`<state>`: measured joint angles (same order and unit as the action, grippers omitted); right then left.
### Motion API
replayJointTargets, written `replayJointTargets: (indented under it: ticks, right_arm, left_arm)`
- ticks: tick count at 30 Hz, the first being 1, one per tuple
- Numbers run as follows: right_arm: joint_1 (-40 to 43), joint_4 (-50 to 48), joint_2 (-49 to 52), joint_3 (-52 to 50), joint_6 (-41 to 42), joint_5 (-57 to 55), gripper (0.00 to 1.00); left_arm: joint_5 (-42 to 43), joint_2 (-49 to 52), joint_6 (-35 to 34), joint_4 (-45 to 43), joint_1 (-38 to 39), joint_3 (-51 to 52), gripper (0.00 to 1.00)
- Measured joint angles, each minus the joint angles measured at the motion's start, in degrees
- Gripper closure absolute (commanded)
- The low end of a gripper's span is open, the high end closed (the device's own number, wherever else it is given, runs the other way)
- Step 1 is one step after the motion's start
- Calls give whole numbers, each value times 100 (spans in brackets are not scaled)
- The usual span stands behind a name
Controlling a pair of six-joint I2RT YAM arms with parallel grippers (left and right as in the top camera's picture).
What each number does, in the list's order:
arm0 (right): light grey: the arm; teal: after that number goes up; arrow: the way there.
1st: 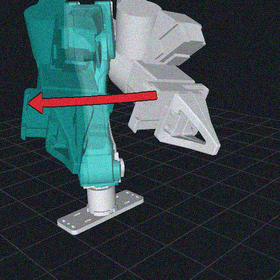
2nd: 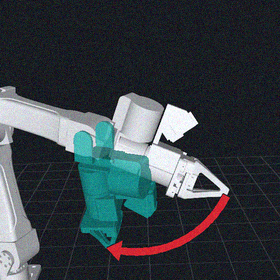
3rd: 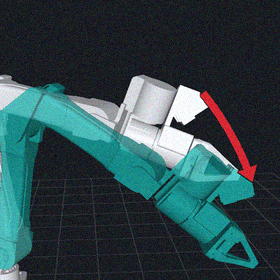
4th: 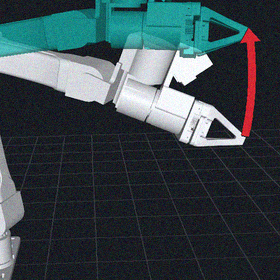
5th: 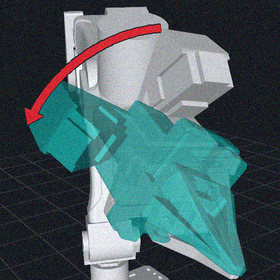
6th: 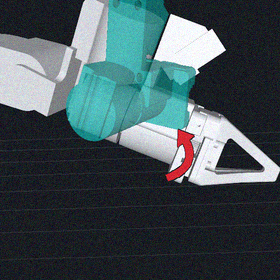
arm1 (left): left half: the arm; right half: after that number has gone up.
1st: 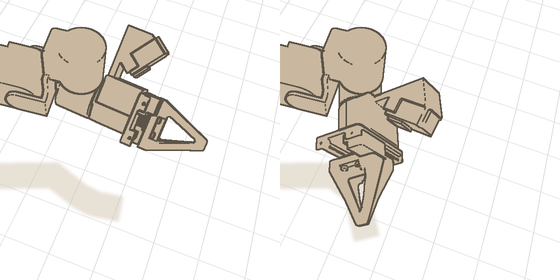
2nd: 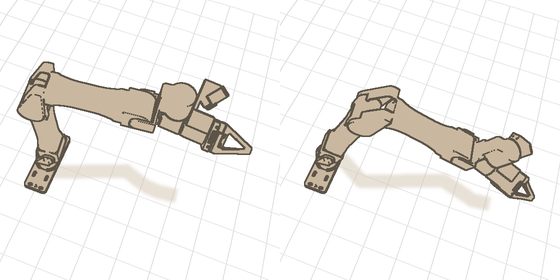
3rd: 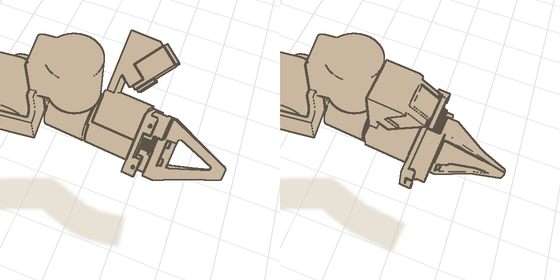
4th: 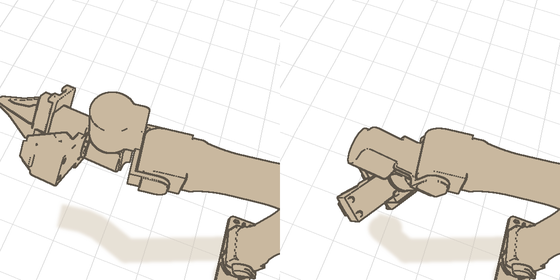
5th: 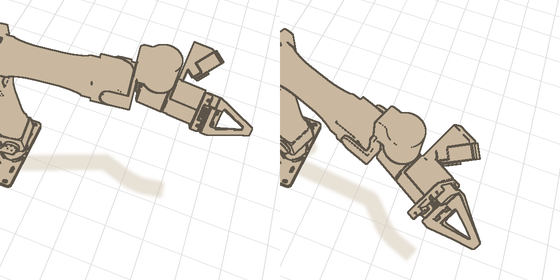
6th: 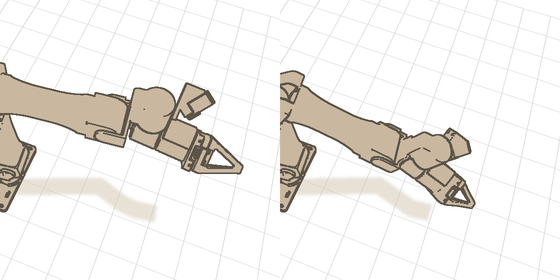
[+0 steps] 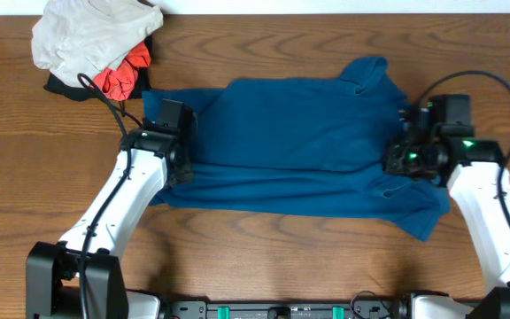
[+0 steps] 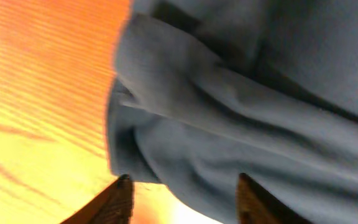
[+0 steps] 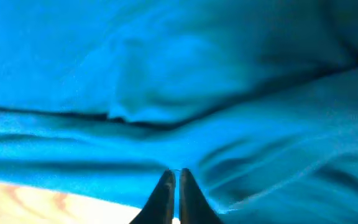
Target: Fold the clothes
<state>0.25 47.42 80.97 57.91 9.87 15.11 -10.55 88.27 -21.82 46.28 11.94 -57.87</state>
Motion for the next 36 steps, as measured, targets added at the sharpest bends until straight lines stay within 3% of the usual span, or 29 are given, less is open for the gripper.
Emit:
replayJointTargets:
  ticks: [5,8,23,36]
  right_arm:
    - [-354,28,409,0,149,35,99]
    - [-455,-13,715,0,205,33,99]
    - [-920,-109,1561,0,302,339,99]
    - [-1222,-181,1663,0,538,385,99]
  left_arm:
    - [317,157,-164,-9,11,66,80]
    - [389,302,-216,-20,11,125,85]
    - [446,1259,-240,-267,11,129,93]
    - [457,1274,-238,-350,11,129,94]
